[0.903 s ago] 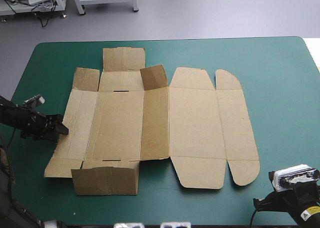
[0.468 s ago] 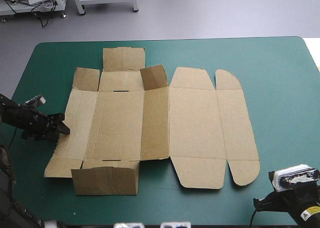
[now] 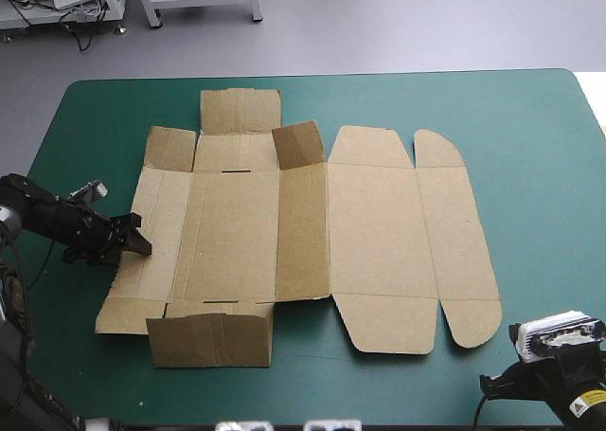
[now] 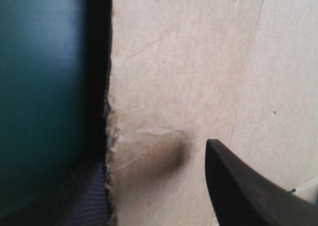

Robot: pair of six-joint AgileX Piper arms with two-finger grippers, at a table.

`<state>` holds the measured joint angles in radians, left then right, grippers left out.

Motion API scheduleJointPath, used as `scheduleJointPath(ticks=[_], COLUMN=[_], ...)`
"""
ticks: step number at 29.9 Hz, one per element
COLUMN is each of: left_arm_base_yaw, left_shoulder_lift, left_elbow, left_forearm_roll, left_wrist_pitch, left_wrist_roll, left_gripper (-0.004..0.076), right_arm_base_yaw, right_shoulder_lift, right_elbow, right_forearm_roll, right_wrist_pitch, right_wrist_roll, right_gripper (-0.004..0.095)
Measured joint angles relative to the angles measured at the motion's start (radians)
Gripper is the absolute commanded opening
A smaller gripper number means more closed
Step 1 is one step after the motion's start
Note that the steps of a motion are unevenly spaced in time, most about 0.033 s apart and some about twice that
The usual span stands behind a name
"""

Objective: Fold the box

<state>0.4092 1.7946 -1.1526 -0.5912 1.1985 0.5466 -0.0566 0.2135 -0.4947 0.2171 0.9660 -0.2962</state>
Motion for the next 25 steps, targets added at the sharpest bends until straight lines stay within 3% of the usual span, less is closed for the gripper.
scheduleJointPath(ticks=[9, 25], left_arm_base_yaw=[-0.012, -0.126], left_shoulder_lift=[0.033, 0.045], left_elbow=[0.025, 0.057], left_forearm_roll=[-0.198, -0.296], left_wrist_pitch=[0.007, -0.010], left_wrist_roll=[-0.001, -0.001], left_gripper=[0.0316, 0.0307], right_arm_base_yaw=[0.000, 0.000], right_shoulder_lift=[0.000, 0.000], right_elbow=[0.000, 0.000], right_forearm_roll=[0.000, -0.001], right_wrist_pitch=[0.000, 0.000], right_wrist_roll=[0.000, 0.000], right_gripper=[-0.0013, -0.0013])
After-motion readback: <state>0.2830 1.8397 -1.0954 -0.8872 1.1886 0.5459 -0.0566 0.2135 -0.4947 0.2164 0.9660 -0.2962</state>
